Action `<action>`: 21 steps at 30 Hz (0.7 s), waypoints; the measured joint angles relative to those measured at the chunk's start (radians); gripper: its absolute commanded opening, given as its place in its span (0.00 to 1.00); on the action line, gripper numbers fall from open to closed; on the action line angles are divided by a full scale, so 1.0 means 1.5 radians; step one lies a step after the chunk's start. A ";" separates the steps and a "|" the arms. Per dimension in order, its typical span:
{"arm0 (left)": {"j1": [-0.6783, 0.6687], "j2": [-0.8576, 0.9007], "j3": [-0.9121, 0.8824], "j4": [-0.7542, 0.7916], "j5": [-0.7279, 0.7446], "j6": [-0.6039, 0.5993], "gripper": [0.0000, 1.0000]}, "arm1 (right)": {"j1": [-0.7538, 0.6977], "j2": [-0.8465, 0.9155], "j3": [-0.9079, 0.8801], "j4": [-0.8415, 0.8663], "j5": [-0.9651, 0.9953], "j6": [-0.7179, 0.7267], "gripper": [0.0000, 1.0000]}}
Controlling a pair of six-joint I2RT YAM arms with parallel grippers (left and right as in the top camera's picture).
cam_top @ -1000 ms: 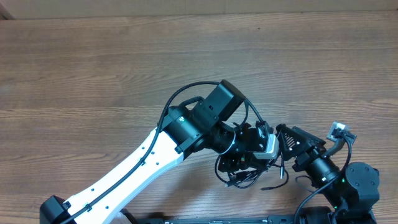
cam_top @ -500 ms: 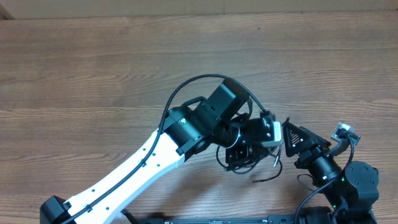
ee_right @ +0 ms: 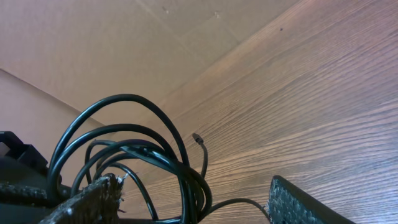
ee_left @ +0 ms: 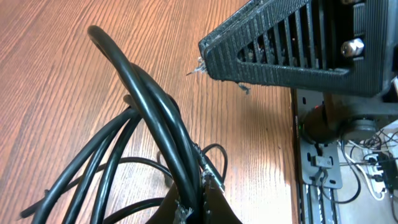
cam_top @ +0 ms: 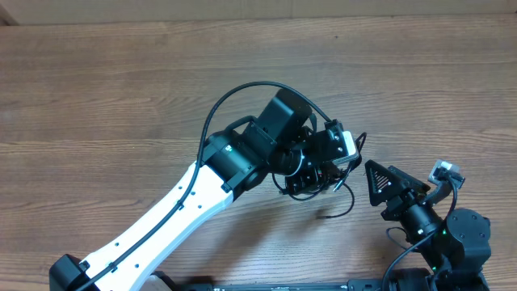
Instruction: Untangle cables
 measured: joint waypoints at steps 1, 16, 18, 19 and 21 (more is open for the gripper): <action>0.002 0.000 0.000 0.000 0.005 0.008 0.04 | 0.000 0.000 0.000 0.000 0.000 -0.001 0.75; -0.002 0.000 0.000 0.003 0.150 0.076 0.04 | 0.000 0.000 0.000 0.027 -0.037 -0.008 0.74; -0.006 0.000 0.000 -0.017 0.156 0.086 0.04 | 0.000 0.000 0.000 0.027 -0.040 -0.010 0.75; -0.010 0.000 0.000 -0.032 0.157 0.092 0.04 | 0.000 0.000 0.000 0.027 -0.040 -0.010 0.75; -0.017 0.000 0.000 -0.059 0.159 0.100 0.04 | 0.000 0.000 0.000 0.026 -0.042 -0.010 0.75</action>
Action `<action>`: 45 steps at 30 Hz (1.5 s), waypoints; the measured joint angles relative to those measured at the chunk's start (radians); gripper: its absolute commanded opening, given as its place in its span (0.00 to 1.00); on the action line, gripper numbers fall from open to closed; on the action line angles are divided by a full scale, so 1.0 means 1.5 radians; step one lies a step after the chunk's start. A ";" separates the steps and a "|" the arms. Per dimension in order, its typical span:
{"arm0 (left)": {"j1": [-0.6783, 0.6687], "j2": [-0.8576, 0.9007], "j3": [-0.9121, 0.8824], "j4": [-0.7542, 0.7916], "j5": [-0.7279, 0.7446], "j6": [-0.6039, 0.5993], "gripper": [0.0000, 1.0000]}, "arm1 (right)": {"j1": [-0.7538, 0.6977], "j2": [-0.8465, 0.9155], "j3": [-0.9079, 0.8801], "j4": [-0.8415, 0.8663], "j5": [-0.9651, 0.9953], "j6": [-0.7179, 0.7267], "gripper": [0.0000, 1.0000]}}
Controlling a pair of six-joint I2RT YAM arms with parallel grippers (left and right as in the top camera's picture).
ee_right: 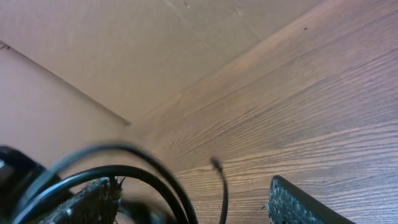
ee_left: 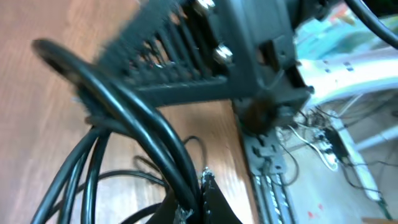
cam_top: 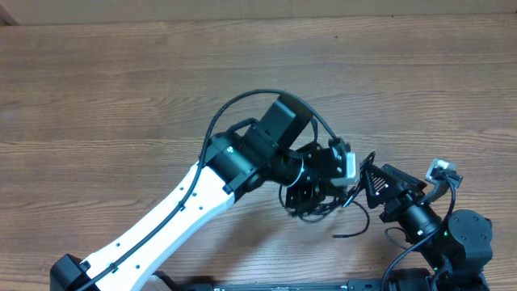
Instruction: Untangle cables
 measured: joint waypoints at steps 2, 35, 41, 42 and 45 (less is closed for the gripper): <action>-0.006 0.000 0.000 -0.021 0.002 0.013 0.04 | 0.000 0.000 0.000 -0.002 -0.004 0.000 0.75; -0.060 0.001 0.020 -0.226 0.020 0.065 0.04 | 0.019 -0.005 0.000 -0.053 -0.052 -0.023 0.75; -0.058 0.001 0.021 -0.250 0.012 0.069 0.04 | 0.019 -0.005 0.000 -0.058 -0.053 -0.024 0.75; -0.058 0.001 0.022 -0.259 0.012 0.070 0.04 | 0.019 -0.005 0.000 -0.059 -0.052 -0.023 0.75; -0.058 0.001 0.023 -0.278 0.012 0.081 0.04 | 0.020 -0.005 0.000 -0.060 -0.053 -0.024 0.75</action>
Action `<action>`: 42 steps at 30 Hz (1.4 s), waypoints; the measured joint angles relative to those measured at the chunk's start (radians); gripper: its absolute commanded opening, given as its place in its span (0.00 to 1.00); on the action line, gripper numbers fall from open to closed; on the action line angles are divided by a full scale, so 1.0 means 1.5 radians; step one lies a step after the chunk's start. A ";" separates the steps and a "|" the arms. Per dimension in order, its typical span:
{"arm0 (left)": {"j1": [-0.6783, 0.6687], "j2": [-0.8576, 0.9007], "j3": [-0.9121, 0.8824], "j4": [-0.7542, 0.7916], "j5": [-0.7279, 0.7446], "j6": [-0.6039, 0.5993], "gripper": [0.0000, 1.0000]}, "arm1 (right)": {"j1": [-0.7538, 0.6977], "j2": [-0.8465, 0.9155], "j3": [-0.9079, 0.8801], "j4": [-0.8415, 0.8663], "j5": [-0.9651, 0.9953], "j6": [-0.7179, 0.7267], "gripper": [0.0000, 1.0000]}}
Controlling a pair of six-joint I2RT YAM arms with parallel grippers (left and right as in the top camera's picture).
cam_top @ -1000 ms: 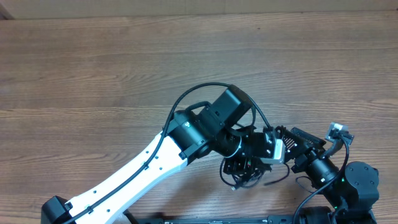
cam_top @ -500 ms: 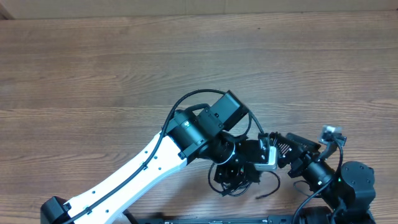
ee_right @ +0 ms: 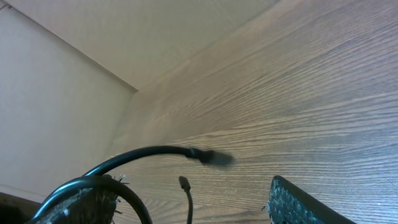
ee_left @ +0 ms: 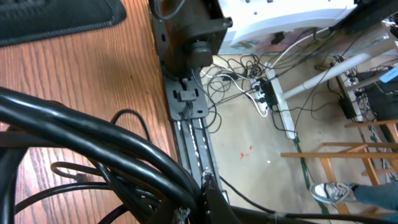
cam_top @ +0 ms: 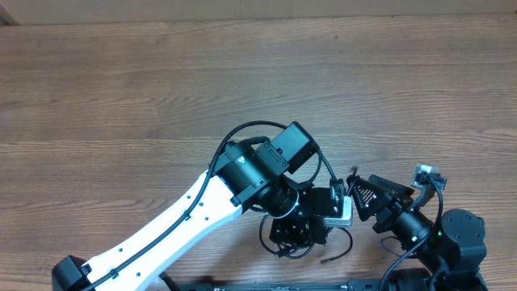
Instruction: Untangle cables
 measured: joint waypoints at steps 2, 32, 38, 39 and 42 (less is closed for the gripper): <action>0.000 0.000 0.000 -0.004 -0.001 0.006 0.04 | 0.000 0.000 0.000 -0.001 0.000 0.000 0.78; 0.194 0.000 0.030 0.357 0.032 -0.248 0.04 | -0.020 0.002 0.000 0.091 0.019 0.021 0.90; 0.194 0.000 0.030 0.440 0.036 -0.325 0.04 | -0.020 0.002 0.000 0.095 0.005 0.024 0.90; 0.194 0.000 0.030 0.452 0.037 -0.339 0.04 | -0.020 0.002 0.000 0.095 0.004 0.027 0.90; 0.194 0.000 0.030 0.491 0.040 -0.386 0.04 | -0.019 0.002 0.000 0.096 0.002 0.042 0.90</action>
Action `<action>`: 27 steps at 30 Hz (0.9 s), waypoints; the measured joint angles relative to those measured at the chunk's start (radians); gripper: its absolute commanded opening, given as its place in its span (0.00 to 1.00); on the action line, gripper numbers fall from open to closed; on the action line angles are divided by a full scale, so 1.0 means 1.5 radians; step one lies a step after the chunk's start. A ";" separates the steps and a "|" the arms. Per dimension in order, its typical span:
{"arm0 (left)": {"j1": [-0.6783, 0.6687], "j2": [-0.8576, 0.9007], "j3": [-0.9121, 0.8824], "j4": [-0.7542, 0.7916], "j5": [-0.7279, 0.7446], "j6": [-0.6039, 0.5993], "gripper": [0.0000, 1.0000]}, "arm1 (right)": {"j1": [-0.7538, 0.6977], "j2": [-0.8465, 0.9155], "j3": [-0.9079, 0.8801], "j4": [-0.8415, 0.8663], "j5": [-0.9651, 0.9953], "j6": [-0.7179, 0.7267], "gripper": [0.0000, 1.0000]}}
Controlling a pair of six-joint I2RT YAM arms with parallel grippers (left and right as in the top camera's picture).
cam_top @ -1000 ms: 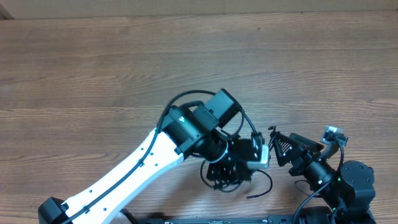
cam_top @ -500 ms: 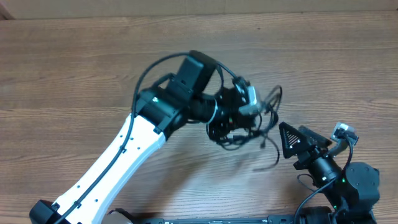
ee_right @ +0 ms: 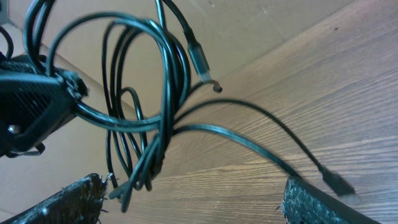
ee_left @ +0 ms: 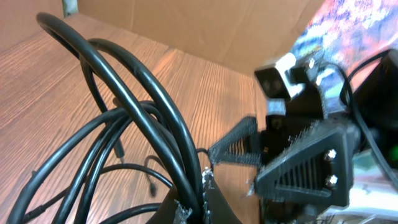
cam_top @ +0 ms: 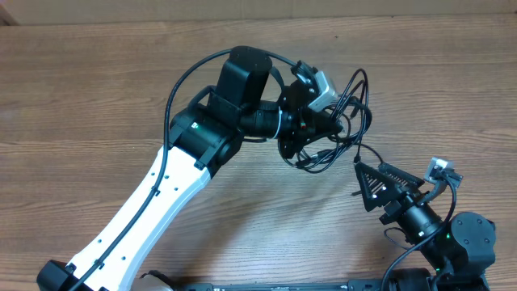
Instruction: Untangle cables
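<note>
A tangled bundle of thin black cables point(cam_top: 335, 121) hangs in loops from my left gripper point(cam_top: 319, 121), which is shut on several strands point(ee_left: 180, 143) at its fingertips point(ee_left: 200, 186). In the right wrist view the bundle point(ee_right: 152, 106) dangles above the table. One plug end point(ee_right: 200, 59) points up and another plug point(ee_right: 334, 182) trails low toward the right. My right gripper point(cam_top: 367, 184) stands open just to the front right of the bundle, with nothing between its fingers point(ee_right: 68, 202).
The wooden table point(cam_top: 97, 97) spreads to the left and back. A cardboard wall point(ee_right: 273, 25) stands along the far edge. The left arm's white link point(cam_top: 153, 210) crosses the front left. The right arm's base point(cam_top: 464, 242) sits at the front right corner.
My left gripper was low near the table's front edge with the bundle. Now it is farther back and higher, and the cables hang in front of the open right gripper, which stays near its place.
The left gripper held the bundle at mid-table, right of centre, with the right gripper open nearby. Then the bundle was closer to the right gripper, then down by the front edge. Now it is held up farther back, loops and two plug ends hanging free.
</note>
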 measured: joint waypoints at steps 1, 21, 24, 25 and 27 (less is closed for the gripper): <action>0.000 0.000 0.000 0.007 0.000 -0.012 0.04 | 0.000 0.000 0.000 0.000 0.000 0.003 0.90; -0.073 0.000 0.000 0.089 0.061 -0.082 0.04 | 0.000 0.000 0.000 -0.042 0.040 0.053 0.89; -0.073 0.000 0.000 0.094 0.110 -0.085 0.04 | 0.000 0.000 0.000 -0.047 0.058 0.052 0.90; -0.073 0.000 0.000 0.094 0.126 -0.085 0.04 | 0.000 0.000 0.000 -0.047 0.061 0.052 0.90; -0.073 0.000 0.000 0.096 0.154 -0.085 0.04 | 0.000 0.000 0.000 -0.047 0.066 0.051 0.90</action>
